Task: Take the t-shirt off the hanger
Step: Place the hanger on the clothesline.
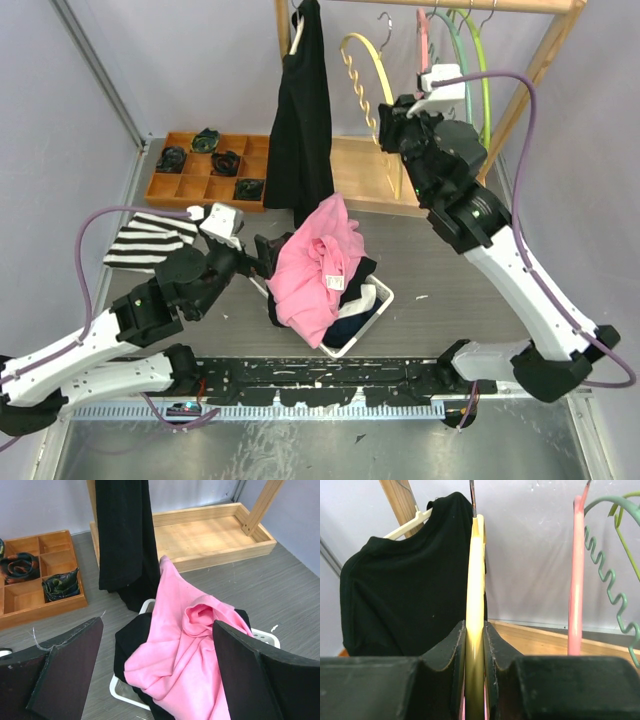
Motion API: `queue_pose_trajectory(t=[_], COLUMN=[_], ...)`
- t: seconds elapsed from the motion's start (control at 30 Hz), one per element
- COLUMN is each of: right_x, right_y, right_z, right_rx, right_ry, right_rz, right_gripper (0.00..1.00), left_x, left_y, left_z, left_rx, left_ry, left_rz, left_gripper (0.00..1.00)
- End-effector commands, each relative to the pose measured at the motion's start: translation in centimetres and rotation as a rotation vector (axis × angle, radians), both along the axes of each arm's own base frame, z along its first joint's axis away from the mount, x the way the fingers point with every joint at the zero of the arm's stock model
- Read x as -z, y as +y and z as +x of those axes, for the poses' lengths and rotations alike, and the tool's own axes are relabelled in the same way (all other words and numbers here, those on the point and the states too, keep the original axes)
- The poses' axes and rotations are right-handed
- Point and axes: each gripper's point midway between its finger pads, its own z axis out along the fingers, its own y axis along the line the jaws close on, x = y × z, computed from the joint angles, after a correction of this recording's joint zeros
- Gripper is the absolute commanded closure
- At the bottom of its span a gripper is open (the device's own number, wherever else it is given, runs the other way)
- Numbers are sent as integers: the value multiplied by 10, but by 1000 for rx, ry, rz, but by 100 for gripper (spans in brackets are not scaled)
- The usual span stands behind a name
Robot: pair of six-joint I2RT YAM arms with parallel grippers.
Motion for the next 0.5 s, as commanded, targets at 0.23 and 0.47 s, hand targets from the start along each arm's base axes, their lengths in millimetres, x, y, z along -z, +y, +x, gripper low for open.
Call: queue_pose_trajectory(t=[0.23, 0.47], right_x=[-86, -86], right_y=[-23, -33], right_z=[34, 62], right_rx=[66, 32], right_ry=[-189, -189], right_rz=[85, 103], right_gripper=[99, 99], left_x=[-8, -6], left_y=[8, 8], left_z=[-6, -8], left_rx=[0, 4], left_ry=[10, 21], left_rz=[-55, -59], left_gripper=[2, 2])
